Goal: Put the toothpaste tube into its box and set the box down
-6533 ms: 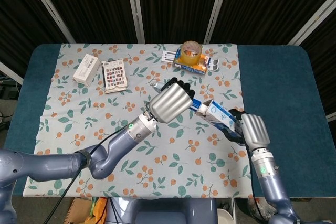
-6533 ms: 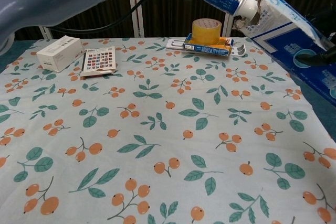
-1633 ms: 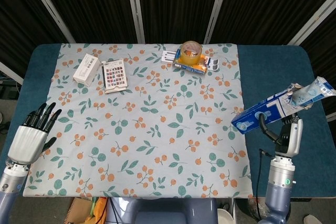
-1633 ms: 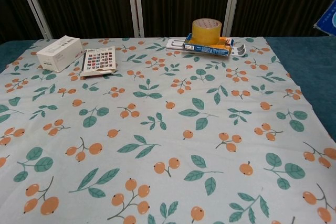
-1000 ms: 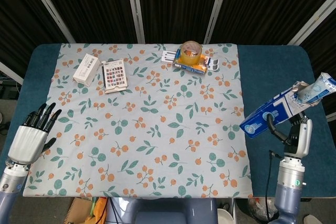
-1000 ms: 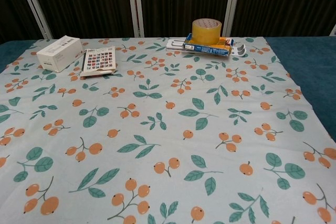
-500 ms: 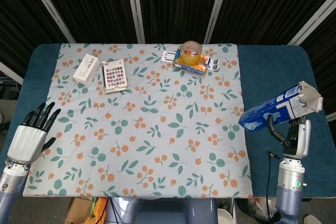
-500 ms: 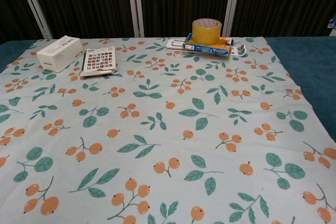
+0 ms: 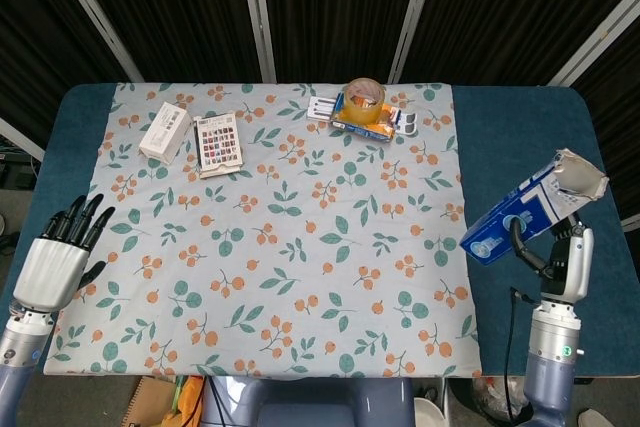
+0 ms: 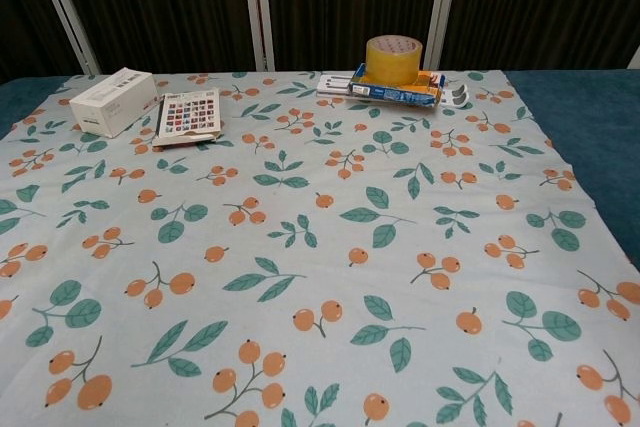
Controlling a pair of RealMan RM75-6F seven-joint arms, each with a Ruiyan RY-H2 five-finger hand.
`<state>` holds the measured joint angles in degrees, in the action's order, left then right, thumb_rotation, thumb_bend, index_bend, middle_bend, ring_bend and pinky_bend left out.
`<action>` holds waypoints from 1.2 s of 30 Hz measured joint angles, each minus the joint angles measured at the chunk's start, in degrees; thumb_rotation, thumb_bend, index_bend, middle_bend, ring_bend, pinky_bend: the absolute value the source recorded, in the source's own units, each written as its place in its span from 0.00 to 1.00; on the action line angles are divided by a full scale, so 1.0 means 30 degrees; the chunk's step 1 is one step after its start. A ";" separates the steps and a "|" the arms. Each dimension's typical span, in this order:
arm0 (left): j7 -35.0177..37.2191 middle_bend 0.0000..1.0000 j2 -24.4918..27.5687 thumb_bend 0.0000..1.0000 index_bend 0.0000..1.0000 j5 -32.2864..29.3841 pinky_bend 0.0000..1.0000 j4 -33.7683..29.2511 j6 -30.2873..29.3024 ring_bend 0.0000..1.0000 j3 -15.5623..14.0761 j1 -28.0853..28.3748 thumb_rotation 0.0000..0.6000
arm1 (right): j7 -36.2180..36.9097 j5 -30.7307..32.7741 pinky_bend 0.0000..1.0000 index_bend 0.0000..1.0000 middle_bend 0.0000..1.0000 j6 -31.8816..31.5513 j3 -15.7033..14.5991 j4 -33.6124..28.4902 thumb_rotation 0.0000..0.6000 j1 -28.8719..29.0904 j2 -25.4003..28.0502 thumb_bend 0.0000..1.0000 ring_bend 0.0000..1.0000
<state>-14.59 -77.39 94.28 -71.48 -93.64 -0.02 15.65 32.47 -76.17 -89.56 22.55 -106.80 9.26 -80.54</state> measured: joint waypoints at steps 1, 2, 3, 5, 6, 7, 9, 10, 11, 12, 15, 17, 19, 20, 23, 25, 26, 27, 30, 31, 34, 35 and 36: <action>-0.0001 0.04 0.0005 0.00 0.13 0.0001 0.26 -0.0016 0.0028 0.08 0.0025 -0.0011 1.00 | -0.0308 0.0062 0.42 0.52 0.65 0.0200 -0.0072 0.0043 1.00 0.0039 0.0115 0.44 0.53; 0.0003 0.04 0.0008 0.00 0.13 0.0005 0.26 -0.0029 0.0040 0.08 0.0046 -0.0017 1.00 | -0.0673 0.0132 0.42 0.52 0.65 0.0436 -0.0164 0.0090 1.00 0.0081 0.0247 0.44 0.53; 0.0016 0.04 0.0010 0.00 0.13 0.0014 0.26 -0.0042 0.0046 0.08 0.0065 -0.0022 1.00 | -0.1245 0.0236 0.42 0.52 0.65 0.0799 -0.0328 0.0156 1.00 0.0142 0.0439 0.44 0.53; 0.0080 0.04 0.0009 0.00 0.13 0.0037 0.26 -0.0085 0.0053 0.08 0.0102 -0.0037 1.00 | -0.2262 0.0398 0.42 0.52 0.65 0.1432 -0.0672 0.0259 1.00 0.0245 0.0736 0.44 0.53; 0.0112 0.04 0.0011 0.00 0.13 0.0040 0.26 -0.0110 0.0061 0.08 0.0125 -0.0044 1.00 | -0.3036 0.0499 0.42 0.52 0.65 0.1870 -0.0970 0.0323 1.00 0.0321 0.0910 0.44 0.53; 0.0147 0.04 0.0019 0.00 0.13 0.0042 0.26 -0.0142 0.0081 0.08 0.0157 -0.0055 1.00 | -0.3667 0.0562 0.42 0.52 0.65 0.2201 -0.1224 0.0369 1.00 0.0386 0.1019 0.44 0.53; 0.0186 0.04 0.0028 0.00 0.13 0.0057 0.26 -0.0175 0.0087 0.08 0.0188 -0.0070 1.00 | -0.5240 0.0634 0.42 0.52 0.65 0.2937 -0.1899 0.0501 1.00 0.0563 0.1165 0.44 0.53; 0.0219 0.04 0.0032 0.00 0.13 0.0074 0.26 -0.0199 0.0089 0.08 0.0208 -0.0080 1.00 | -0.5946 0.0633 0.42 0.52 0.65 0.3218 -0.2201 0.0577 1.00 0.0653 0.1170 0.44 0.53; 0.0239 0.04 0.0036 0.00 0.13 0.0090 0.26 -0.0215 0.0097 0.08 0.0221 -0.0085 1.00 | -0.6660 0.0612 0.42 0.52 0.65 0.3483 -0.2507 0.0669 1.00 0.0754 0.1136 0.44 0.53; 0.0258 0.04 0.0041 0.00 0.13 0.0112 0.26 -0.0229 0.0107 0.08 0.0229 -0.0088 1.00 | -0.7610 0.0557 0.42 0.52 0.65 0.3803 -0.2903 0.0822 1.00 0.0904 0.1021 0.44 0.53; 0.0318 0.04 0.0064 0.00 0.13 0.0193 0.26 -0.0237 0.0129 0.08 0.0240 -0.0106 1.00 | -0.9881 0.0412 0.42 0.52 0.65 0.4483 -0.3749 0.1346 1.00 0.1345 0.0313 0.44 0.52; 0.0401 0.04 0.0084 0.00 0.13 0.0209 0.26 -0.0239 0.0139 0.08 0.0260 -0.0120 1.00 | -1.1117 0.0391 0.42 0.51 0.65 0.4870 -0.4115 0.1726 1.00 0.1650 -0.0300 0.44 0.51; 0.0520 0.04 0.0118 0.00 0.13 0.0201 0.26 -0.0245 0.0159 0.08 0.0290 -0.0140 1.00 | -1.2419 0.0460 0.42 0.51 0.65 0.5323 -0.4438 0.2159 1.00 0.2009 -0.1000 0.44 0.51; 0.0576 0.04 0.0136 0.00 0.13 0.0192 0.26 -0.0246 0.0172 0.08 0.0305 -0.0151 1.00 | -1.2938 0.0538 0.42 0.51 0.65 0.5499 -0.4541 0.2332 1.00 0.2151 -0.1285 0.44 0.50; 0.0753 0.04 0.0183 0.00 0.13 0.0163 0.26 -0.0261 0.0208 0.08 0.0361 -0.0180 1.00 | -1.4430 0.1111 0.40 0.44 0.65 0.6068 -0.4792 0.2789 1.00 0.2571 -0.2269 0.44 0.45; 0.0812 0.04 0.0204 0.00 0.13 0.0188 0.26 -0.0272 0.0212 0.08 0.0396 -0.0193 1.00 | -1.5241 0.1671 0.36 0.35 0.60 0.6360 -0.4881 0.3015 1.00 0.2806 -0.2901 0.44 0.37; 0.0815 0.04 0.0206 0.00 0.13 0.0210 0.26 -0.0271 0.0206 0.08 0.0401 -0.0195 1.00 | -1.5539 0.1900 0.33 0.30 0.56 0.6461 -0.4909 0.3101 1.00 0.2900 -0.3142 0.44 0.33; 0.0820 0.04 0.0208 0.00 0.13 0.0240 0.26 -0.0270 0.0200 0.08 0.0402 -0.0196 1.00 | -1.5881 0.2162 0.29 0.22 0.50 0.6625 -0.4954 0.3185 1.00 0.3022 -0.3408 0.44 0.26; 0.0843 0.04 0.0222 0.00 0.12 0.0302 0.25 -0.0268 0.0215 0.08 0.0408 -0.0209 1.00 | -1.6501 0.2540 0.15 0.03 0.31 0.6971 -0.5027 0.3208 1.00 0.3297 -0.3852 0.41 0.08; 0.0864 0.03 0.0232 0.00 0.12 0.0296 0.24 -0.0269 0.0244 0.07 0.0413 -0.0215 1.00 | -1.6687 0.2602 0.09 0.01 0.23 0.7030 -0.5040 0.3158 1.00 0.3365 -0.3915 0.39 0.03; 0.1006 0.01 0.0290 0.00 0.10 0.0249 0.15 -0.0335 0.0380 0.01 0.0408 -0.0230 1.00 | -1.7347 0.2800 0.00 0.00 0.07 0.7198 -0.5092 0.2809 1.00 0.3567 -0.3969 0.33 0.00; 0.1071 0.00 0.0320 0.00 0.08 0.0213 0.13 -0.0389 0.0446 0.01 0.0400 -0.0238 1.00 | -1.7537 0.2864 0.00 0.00 0.05 0.7250 -0.5120 0.2655 1.00 0.3611 -0.3929 0.32 0.00; 0.1142 0.00 0.0362 0.00 0.07 0.0160 0.10 -0.0473 0.0534 0.00 0.0388 -0.0248 1.00 | -1.7811 0.2971 0.00 0.00 0.04 0.7319 -0.5165 0.2412 1.00 0.3659 -0.3803 0.32 0.00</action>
<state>-11.16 -76.30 94.76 -72.90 -92.04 1.15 14.90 -20.96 -67.26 -67.60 7.06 -99.56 20.23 -91.95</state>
